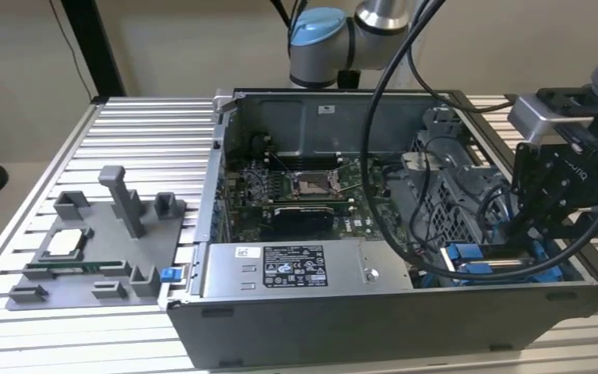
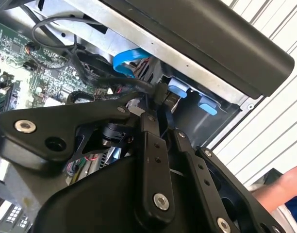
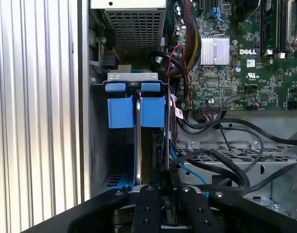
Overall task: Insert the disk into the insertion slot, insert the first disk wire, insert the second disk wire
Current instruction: 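Insert the first disk wire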
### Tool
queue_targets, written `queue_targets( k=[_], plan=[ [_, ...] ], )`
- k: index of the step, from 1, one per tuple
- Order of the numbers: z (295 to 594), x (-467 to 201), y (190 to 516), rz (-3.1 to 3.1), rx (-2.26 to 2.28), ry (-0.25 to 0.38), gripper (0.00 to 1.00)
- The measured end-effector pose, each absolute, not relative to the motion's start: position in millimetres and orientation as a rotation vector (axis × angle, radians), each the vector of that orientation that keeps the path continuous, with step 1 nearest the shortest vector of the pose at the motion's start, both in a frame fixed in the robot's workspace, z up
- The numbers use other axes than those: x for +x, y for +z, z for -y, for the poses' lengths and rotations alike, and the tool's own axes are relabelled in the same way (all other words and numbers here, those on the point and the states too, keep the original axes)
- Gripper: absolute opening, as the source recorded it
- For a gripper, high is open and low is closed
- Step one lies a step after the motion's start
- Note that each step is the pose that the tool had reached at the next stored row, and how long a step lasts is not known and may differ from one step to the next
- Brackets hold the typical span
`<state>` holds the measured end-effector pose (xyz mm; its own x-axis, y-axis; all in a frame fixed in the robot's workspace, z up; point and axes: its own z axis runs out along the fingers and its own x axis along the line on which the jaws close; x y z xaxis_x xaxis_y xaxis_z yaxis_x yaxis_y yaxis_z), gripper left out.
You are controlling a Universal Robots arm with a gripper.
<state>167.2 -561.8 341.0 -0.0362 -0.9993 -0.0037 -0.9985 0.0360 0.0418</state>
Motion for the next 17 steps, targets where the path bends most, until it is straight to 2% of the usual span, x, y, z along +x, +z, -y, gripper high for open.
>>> queue_targets(
  k=[17],
  plan=[
    [563,167,330,2.242,2.162,-0.050,0.00]
  ],
)
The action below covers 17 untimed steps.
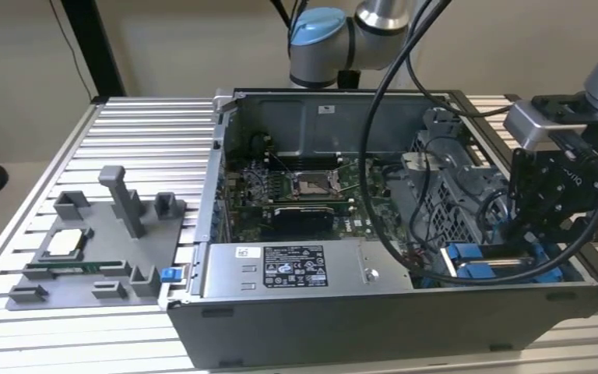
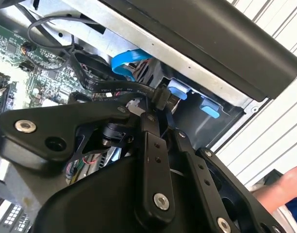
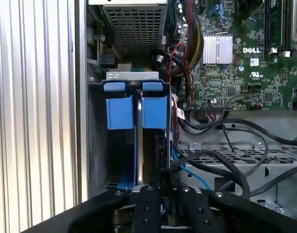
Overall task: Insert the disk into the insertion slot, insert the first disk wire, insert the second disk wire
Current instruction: 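Insert the first disk wire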
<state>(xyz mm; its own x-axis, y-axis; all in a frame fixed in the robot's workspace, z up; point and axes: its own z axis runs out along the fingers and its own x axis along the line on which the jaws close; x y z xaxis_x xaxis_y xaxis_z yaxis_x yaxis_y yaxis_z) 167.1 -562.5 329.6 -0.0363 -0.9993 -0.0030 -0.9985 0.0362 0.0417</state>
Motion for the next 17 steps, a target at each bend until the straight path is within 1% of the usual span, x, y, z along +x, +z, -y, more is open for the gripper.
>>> queue_targets(
  k=[5,17],
  plan=[
    [562,167,330,2.243,2.163,-0.054,0.00],
    [563,167,369,2.238,2.158,-0.059,0.00]
  ],
)
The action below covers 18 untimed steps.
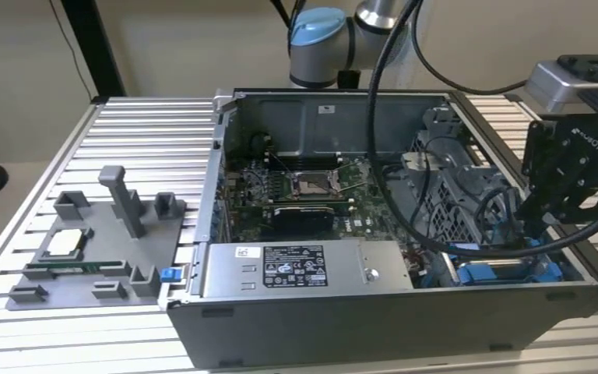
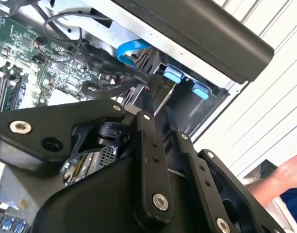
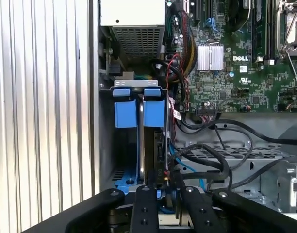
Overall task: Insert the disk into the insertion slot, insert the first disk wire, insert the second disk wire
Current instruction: 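Insert the first disk wire, then insert the second disk wire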
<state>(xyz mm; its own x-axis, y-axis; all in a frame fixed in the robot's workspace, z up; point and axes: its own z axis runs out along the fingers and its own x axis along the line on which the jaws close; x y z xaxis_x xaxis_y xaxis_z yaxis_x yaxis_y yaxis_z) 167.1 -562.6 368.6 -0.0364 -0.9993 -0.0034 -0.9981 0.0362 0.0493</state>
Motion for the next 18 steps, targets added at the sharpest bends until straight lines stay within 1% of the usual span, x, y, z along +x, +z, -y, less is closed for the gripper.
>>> queue_targets(
  k=[18],
  plan=[
    [559,188,369,2.238,2.158,-0.059,0.00]
  ],
)
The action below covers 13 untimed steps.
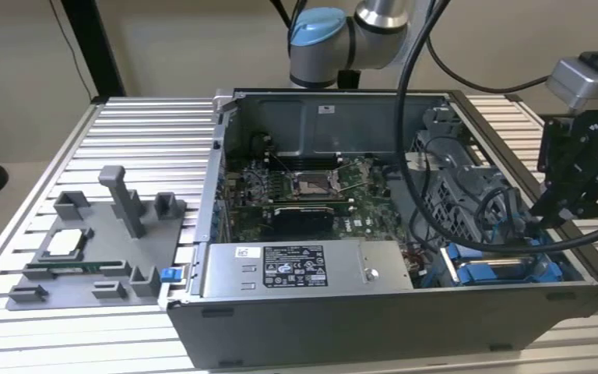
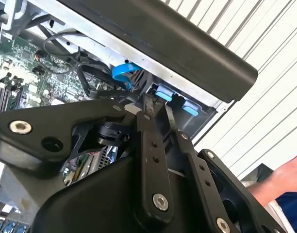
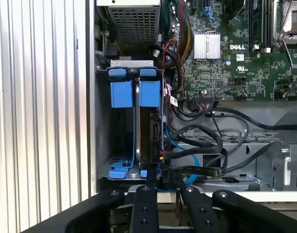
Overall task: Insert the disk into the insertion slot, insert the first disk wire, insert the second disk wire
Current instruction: 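Insert the second disk wire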
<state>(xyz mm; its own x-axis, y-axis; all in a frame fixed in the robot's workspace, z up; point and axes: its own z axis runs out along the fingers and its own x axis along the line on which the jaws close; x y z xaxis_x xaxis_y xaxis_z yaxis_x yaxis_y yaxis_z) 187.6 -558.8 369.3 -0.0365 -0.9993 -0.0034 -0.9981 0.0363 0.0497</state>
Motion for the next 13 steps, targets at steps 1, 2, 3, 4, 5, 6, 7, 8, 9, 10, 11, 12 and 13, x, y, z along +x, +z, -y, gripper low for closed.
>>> queue_targets(
  k=[1,2,3,4,5,6,7,8,9,10,11,12,13],
  plan=[
    [558.8,187.6,369.3,2.238,2.158,-0.059,1.00],
    [558.8,187.7,369.3,2.238,2.158,-0.059,1.00],
    [558.7,187.7,369.3,2.238,2.158,-0.059,1.00],
    [558.7,187.8,369.2,2.238,2.158,-0.059,1.00],
    [558.6,187.8,368.8,2.238,2.158,-0.059,1.00],
    [558.4,187.9,368.0,2.238,2.158,-0.059,1.00],
    [557.9,188.0,366.5,2.238,2.158,-0.059,1.00],
    [557.5,188.4,365.3,2.237,2.157,-0.060,1.00],
    [557.2,188.9,364.3,2.236,2.156,-0.060,1.00],
    [557.1,189.8,363.4,2.235,2.155,-0.062,1.00],
    [556.9,190.8,362.7,2.233,2.154,-0.064,1.00],
    [556.6,191.9,362.1,2.231,2.152,-0.066,1.00],
    [556.3,193.1,361.4,2.229,2.150,-0.069,1.00]
  ],
)
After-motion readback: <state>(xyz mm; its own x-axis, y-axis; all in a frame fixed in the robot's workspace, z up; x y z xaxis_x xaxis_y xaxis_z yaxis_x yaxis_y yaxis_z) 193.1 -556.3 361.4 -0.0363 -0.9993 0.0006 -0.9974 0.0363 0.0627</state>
